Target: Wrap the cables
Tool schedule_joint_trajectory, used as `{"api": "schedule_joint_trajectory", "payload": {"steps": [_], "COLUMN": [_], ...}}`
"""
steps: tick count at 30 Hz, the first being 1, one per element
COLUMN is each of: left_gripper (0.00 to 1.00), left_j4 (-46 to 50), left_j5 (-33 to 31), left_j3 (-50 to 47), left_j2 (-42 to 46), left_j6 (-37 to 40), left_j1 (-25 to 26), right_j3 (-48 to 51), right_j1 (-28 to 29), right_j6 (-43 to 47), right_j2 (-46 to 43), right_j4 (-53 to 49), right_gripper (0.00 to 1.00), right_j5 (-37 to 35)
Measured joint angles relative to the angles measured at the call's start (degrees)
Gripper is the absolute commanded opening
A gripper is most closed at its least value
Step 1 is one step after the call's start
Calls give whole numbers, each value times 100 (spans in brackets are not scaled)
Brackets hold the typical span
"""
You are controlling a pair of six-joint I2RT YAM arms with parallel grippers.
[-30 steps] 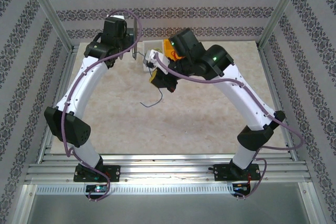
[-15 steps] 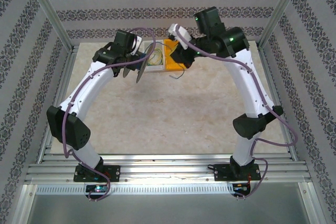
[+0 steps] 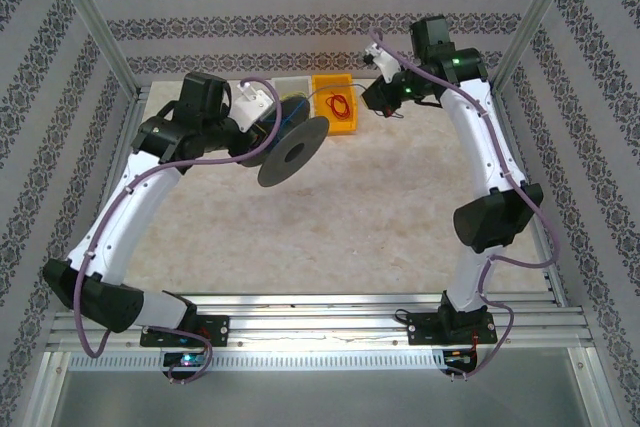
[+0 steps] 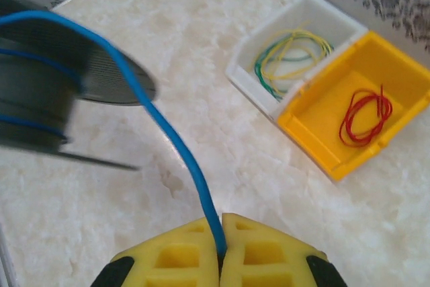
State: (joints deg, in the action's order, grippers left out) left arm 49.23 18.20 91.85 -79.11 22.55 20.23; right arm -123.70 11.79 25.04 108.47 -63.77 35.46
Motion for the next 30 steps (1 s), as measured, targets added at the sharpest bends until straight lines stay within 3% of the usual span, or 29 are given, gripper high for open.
{"api": "schedule_joint_trajectory", "payload": {"steps": [6, 13, 22, 30], "left_gripper": [0, 0, 0, 0], "left_j4": [-188, -1729, -2780, -2909], "left_j5": [813, 1134, 529, -140], "left_j3": [57, -313, -313, -271], "left_j2": [227, 627, 254, 31], "left_j6": [-179, -1438, -3169, -3974], "left_j1": [-256, -793, -787, -785], "right_j3": [1198, 2649, 3322, 3617], "right_j1": [-260, -188, 76, 612], "right_j6": [-225, -664, -1309, -1845], "right_j2": [-17, -452, -813, -809], "right_j4": [706, 1812, 3106, 3842], "right_gripper": [0, 0, 0, 0], "right_j5": [306, 1045, 1484, 1478]}}
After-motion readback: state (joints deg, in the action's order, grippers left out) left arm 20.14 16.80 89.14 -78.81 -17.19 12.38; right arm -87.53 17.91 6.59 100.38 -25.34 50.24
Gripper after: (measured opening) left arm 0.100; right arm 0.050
